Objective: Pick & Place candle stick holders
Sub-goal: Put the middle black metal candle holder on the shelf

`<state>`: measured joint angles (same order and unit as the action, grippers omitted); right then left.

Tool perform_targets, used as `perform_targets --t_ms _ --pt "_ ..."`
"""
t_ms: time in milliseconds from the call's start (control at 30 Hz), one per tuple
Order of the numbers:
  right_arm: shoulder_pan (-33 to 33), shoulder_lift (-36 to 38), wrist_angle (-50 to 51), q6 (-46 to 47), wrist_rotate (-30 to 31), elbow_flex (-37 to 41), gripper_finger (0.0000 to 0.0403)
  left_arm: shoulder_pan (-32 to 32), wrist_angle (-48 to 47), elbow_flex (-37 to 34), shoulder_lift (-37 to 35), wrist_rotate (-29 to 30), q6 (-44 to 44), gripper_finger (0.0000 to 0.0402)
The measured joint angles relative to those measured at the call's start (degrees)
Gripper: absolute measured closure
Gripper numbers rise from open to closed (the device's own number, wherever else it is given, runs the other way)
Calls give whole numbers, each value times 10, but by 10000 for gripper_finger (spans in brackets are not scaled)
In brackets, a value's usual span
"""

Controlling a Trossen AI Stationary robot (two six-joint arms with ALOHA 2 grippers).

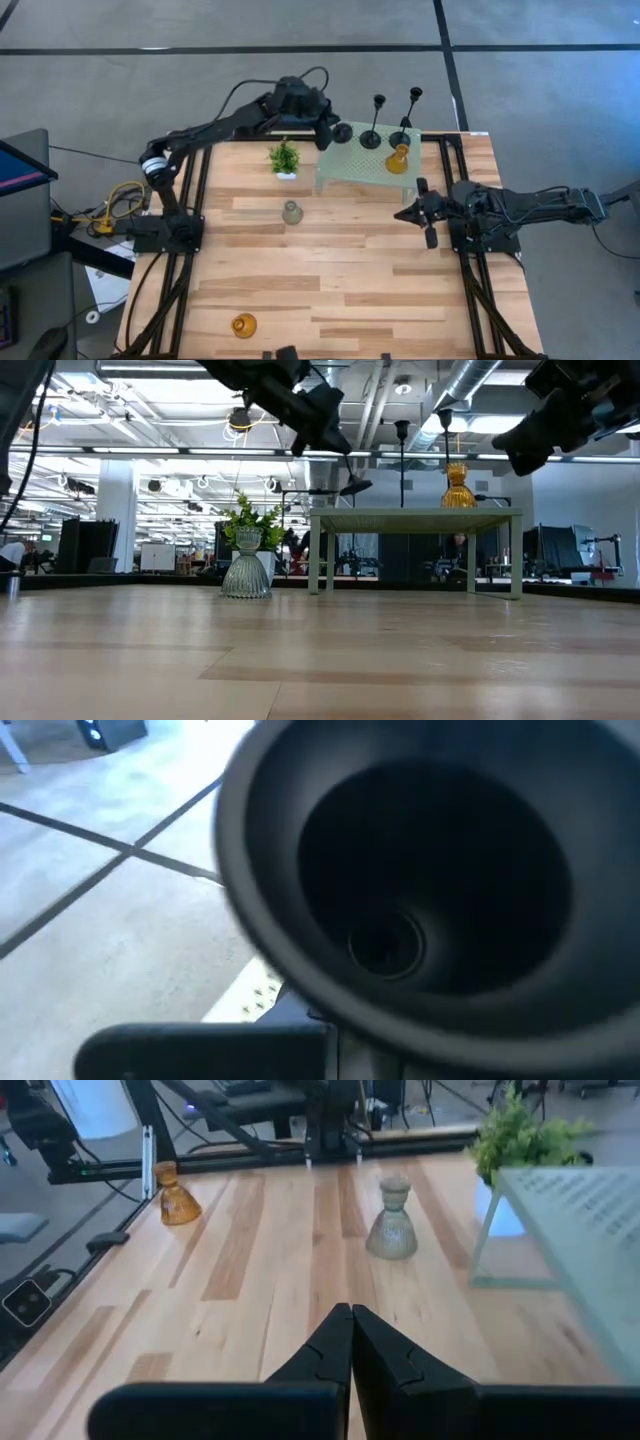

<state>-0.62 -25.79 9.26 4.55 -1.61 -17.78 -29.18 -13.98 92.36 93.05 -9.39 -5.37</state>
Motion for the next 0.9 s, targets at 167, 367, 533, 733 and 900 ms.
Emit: perform_targets --t_ms 167,367,533,733,900 --pt "0 0 28 22 -1 0 403 -9 -47 56 27 5 -4 387" --pt "0 0 28 26 -1 0 403 -8 -68 67 30 17 -17 387" --pt "0 0 27 26 -1 0 403 -3 -84 64 35 19 -14 387" --pt "0 0 27 26 -1 0 403 5 -88 62 46 18 -13 387" --pt "0 0 26 26 -1 0 403 7 -89 62 57 18 -12 387"
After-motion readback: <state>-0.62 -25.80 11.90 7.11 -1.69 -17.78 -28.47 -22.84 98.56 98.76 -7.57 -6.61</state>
